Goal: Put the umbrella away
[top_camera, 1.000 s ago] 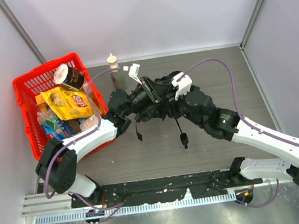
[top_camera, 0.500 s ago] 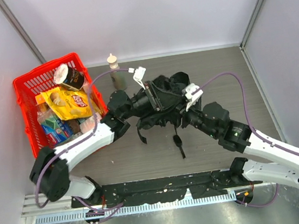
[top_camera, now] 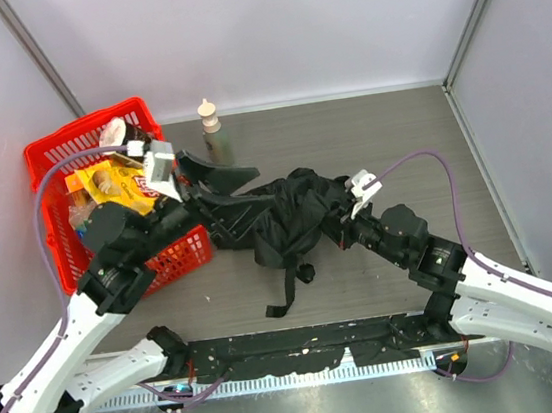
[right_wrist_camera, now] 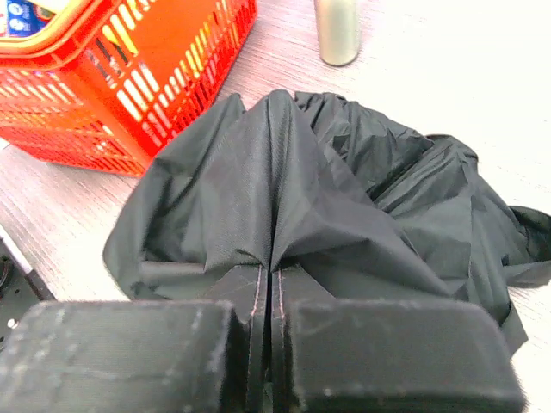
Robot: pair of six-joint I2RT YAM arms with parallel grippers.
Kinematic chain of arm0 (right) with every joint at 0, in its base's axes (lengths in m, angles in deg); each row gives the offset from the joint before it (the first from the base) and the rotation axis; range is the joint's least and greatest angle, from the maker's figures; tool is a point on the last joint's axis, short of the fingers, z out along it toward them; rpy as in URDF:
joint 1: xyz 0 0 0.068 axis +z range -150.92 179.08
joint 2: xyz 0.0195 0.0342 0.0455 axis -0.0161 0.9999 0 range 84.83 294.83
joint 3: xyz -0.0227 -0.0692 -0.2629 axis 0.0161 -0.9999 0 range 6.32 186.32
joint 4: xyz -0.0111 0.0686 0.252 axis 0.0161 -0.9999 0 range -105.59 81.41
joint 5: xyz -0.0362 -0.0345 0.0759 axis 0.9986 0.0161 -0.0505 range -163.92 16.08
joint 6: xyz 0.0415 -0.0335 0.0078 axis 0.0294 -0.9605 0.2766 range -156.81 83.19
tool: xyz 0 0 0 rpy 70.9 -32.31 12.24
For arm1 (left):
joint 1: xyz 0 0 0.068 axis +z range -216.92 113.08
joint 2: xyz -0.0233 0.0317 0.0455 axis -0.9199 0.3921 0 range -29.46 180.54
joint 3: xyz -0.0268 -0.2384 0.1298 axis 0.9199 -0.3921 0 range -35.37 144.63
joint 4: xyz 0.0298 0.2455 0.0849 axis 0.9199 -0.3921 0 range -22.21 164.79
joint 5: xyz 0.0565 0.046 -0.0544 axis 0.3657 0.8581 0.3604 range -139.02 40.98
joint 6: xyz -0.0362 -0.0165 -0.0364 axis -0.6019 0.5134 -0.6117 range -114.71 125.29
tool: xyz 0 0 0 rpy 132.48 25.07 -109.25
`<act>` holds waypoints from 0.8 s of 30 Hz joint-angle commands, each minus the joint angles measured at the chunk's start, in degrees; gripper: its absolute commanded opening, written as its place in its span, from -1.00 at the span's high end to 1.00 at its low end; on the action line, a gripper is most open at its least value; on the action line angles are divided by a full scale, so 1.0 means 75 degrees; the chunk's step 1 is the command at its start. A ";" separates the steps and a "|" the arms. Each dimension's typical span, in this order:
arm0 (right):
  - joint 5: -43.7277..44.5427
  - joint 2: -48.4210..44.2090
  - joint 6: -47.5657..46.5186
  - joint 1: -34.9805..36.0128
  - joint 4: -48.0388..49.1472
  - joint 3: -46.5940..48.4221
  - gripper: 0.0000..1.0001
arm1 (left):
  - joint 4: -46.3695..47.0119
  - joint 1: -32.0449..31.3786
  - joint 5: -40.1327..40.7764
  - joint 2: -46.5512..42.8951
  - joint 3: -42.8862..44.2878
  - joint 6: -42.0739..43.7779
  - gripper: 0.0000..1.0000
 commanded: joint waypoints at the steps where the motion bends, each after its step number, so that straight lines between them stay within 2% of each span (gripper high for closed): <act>1: 0.0474 0.0201 0.0299 -0.0023 0.0282 0.0812 0.99 | -0.1674 0.0020 -0.0136 0.0431 -0.0398 0.0726 -0.55; 3: 0.0521 0.0259 0.0346 -0.0023 0.0165 0.0835 0.99 | -0.2225 0.0020 0.0939 0.0595 -0.0340 0.0633 -0.61; 6: 0.0532 0.0505 0.0264 -0.0023 -0.0151 0.0940 0.99 | -0.2953 0.0020 0.2441 0.1086 -0.0083 -0.0127 -0.66; 9: -0.0179 0.0518 0.0171 -0.0023 -0.0316 0.0895 0.99 | -0.2919 0.0031 0.2772 0.1777 0.0011 -0.0924 -0.82; 12: -0.0662 0.0143 0.0065 -0.0011 0.0220 0.0171 0.99 | -0.3024 0.0055 0.3789 0.2329 0.0234 -0.1183 -0.99; 16: -0.0709 -0.0232 0.0018 -0.0023 0.0457 -0.0300 0.98 | -0.3434 0.0289 0.4974 0.2833 0.0446 -0.1523 -0.99; 18: -0.0744 -0.0209 0.0018 -0.0023 0.0457 -0.0336 0.99 | -0.3086 0.0324 0.5139 0.3079 0.0329 -0.1465 -0.99; 20: -0.0908 -0.0128 0.0030 -0.0023 0.0562 -0.0383 0.99 | -0.2663 0.0522 0.4604 0.3628 0.0374 -0.1582 -0.99; 24: -0.0955 0.0002 0.0018 -0.0011 0.0645 -0.0325 0.99 | -0.3082 0.0606 0.3573 0.4976 0.1182 -0.1629 -0.99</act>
